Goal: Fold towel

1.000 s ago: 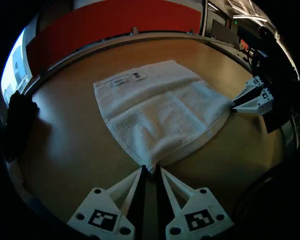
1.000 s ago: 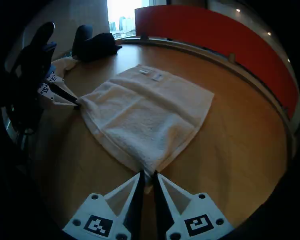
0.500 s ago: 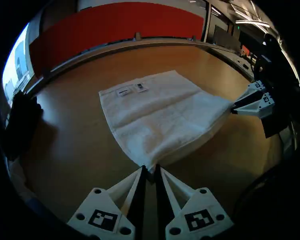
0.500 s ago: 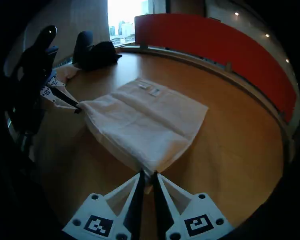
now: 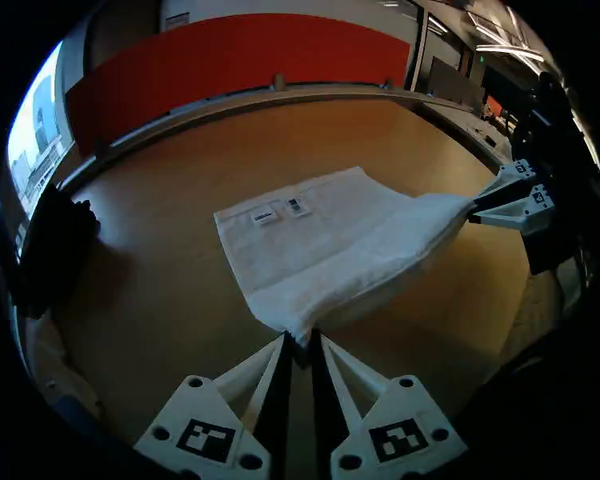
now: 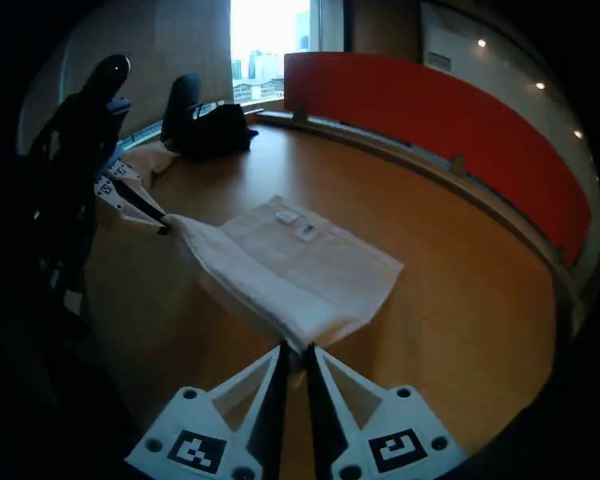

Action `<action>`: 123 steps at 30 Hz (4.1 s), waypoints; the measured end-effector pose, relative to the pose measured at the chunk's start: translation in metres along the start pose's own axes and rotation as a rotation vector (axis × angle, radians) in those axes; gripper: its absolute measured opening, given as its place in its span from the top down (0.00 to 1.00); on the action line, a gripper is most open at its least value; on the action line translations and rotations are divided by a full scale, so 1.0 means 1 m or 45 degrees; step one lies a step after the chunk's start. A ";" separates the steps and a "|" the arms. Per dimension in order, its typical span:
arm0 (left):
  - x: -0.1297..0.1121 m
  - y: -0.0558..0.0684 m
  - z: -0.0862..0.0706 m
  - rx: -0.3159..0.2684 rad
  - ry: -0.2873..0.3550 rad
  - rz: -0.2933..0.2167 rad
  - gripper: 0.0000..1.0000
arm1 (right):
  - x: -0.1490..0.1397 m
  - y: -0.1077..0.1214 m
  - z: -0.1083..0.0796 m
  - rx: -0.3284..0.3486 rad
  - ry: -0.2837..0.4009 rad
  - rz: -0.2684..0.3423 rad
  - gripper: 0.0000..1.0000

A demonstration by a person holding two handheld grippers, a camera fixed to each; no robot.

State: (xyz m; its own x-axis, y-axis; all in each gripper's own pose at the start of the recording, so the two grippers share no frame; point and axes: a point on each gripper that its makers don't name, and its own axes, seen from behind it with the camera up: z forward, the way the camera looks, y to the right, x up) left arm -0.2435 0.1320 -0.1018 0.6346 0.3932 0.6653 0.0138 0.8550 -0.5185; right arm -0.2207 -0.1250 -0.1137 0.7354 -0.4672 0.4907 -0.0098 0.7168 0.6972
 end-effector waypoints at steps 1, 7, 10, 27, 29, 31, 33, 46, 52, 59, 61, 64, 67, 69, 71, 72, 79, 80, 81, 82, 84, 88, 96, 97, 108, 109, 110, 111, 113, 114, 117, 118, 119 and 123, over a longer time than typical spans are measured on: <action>0.001 0.001 -0.003 -0.003 0.000 -0.002 0.85 | 0.002 -0.001 -0.003 -0.001 0.002 -0.003 0.85; 0.006 0.008 -0.022 -0.018 0.000 -0.014 0.85 | 0.010 -0.005 -0.021 -0.001 0.006 -0.018 0.85; 0.008 0.010 -0.030 -0.023 0.000 -0.017 0.85 | 0.011 -0.008 -0.028 0.002 0.006 -0.019 0.85; 0.013 0.023 -0.047 -0.038 0.000 -0.026 0.84 | 0.014 -0.011 -0.048 0.013 -0.008 -0.031 0.85; 0.014 0.024 -0.046 -0.037 0.003 -0.029 0.85 | 0.014 -0.008 -0.047 0.008 -0.013 -0.037 0.85; 0.016 0.023 -0.044 -0.034 0.004 -0.032 0.85 | 0.015 -0.005 -0.044 0.003 -0.018 -0.043 0.85; 0.018 0.022 -0.042 -0.030 0.004 -0.037 0.85 | 0.016 -0.001 -0.042 -0.001 -0.023 -0.051 0.85; 0.035 -0.003 0.002 0.027 -0.002 -0.089 0.84 | 0.024 0.029 -0.001 -0.019 -0.060 -0.059 0.85; 0.035 -0.012 0.025 0.041 -0.031 -0.075 0.85 | 0.019 0.043 0.020 -0.028 -0.089 -0.066 0.85; 0.032 -0.020 0.047 0.049 -0.067 -0.064 0.85 | 0.009 0.051 0.038 -0.023 -0.129 -0.052 0.85; 0.031 -0.020 0.051 0.050 -0.074 -0.072 0.85 | 0.006 0.053 0.041 -0.024 -0.138 -0.049 0.85; 0.029 -0.021 0.058 0.051 -0.081 -0.084 0.85 | 0.001 0.055 0.046 -0.027 -0.155 -0.044 0.85; 0.028 -0.023 0.066 0.061 -0.085 -0.086 0.85 | -0.005 0.057 0.053 -0.029 -0.171 -0.035 0.84; 0.027 -0.025 0.072 0.070 -0.090 -0.085 0.84 | -0.008 0.059 0.057 -0.031 -0.181 -0.029 0.84; 0.025 -0.027 0.078 0.077 -0.099 -0.082 0.84 | -0.010 0.061 0.063 -0.035 -0.189 -0.024 0.84; 0.025 -0.029 0.082 0.081 -0.104 -0.081 0.84 | -0.011 0.062 0.065 -0.037 -0.193 -0.021 0.83; 0.022 -0.040 0.104 0.126 -0.124 -0.071 0.81 | -0.019 0.070 0.084 -0.068 -0.225 -0.011 0.76; 0.022 -0.041 0.106 0.129 -0.127 -0.069 0.80 | -0.020 0.071 0.085 -0.074 -0.228 -0.010 0.74; 0.022 -0.042 0.108 0.133 -0.130 -0.066 0.80 | -0.021 0.073 0.087 -0.080 -0.231 -0.009 0.71; 0.021 -0.043 0.110 0.135 -0.132 -0.063 0.78 | -0.021 0.074 0.088 -0.089 -0.232 -0.012 0.69; 0.021 -0.044 0.112 0.140 -0.137 -0.057 0.75 | -0.023 0.078 0.090 -0.106 -0.236 -0.016 0.66; 0.020 -0.048 0.115 0.148 -0.141 -0.044 0.70 | -0.025 0.083 0.092 -0.127 -0.245 -0.029 0.59; 0.026 -0.063 0.116 0.184 -0.137 0.003 0.31 | -0.025 0.093 0.097 -0.159 -0.258 -0.039 0.35; 0.027 -0.065 0.116 0.189 -0.135 0.005 0.29 | -0.024 0.094 0.098 -0.168 -0.256 -0.034 0.33; 0.041 -0.087 0.113 0.259 -0.099 -0.019 0.06 | -0.012 0.110 0.100 -0.226 -0.234 0.002 0.20; 0.043 -0.089 0.112 0.264 -0.094 -0.021 0.06 | -0.011 0.111 0.100 -0.231 -0.233 0.000 0.20; 0.045 -0.090 0.112 0.269 -0.088 -0.023 0.06 | -0.010 0.112 0.100 -0.235 -0.232 -0.002 0.20; 0.047 -0.092 0.111 0.275 -0.083 -0.025 0.06 | -0.009 0.114 0.100 -0.240 -0.230 -0.003 0.19; 0.050 -0.095 0.110 0.286 -0.073 -0.028 0.06 | -0.007 0.116 0.100 -0.250 -0.226 -0.005 0.19; 0.052 -0.097 0.110 0.292 -0.068 -0.029 0.06 | -0.006 0.117 0.100 -0.255 -0.224 -0.006 0.19; 0.055 -0.101 0.107 0.303 -0.054 -0.032 0.06 | -0.003 0.122 0.099 -0.271 -0.215 -0.006 0.19; 0.055 -0.102 0.106 0.307 -0.051 -0.033 0.06 | -0.002 0.123 0.098 -0.276 -0.213 -0.006 0.19; 0.056 -0.104 0.105 0.311 -0.049 -0.034 0.06 | -0.002 0.124 0.098 -0.281 -0.212 -0.006 0.19; 0.054 -0.107 0.100 0.319 -0.047 -0.047 0.06 | -0.001 0.127 0.094 -0.296 -0.209 -0.006 0.19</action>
State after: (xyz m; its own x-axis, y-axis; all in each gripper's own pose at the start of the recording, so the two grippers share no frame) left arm -0.2877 0.0952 0.0432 0.6085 0.3683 0.7029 -0.1581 0.9243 -0.3473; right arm -0.2862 -0.0822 0.0240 0.6156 -0.5346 0.5789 0.1627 0.8051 0.5705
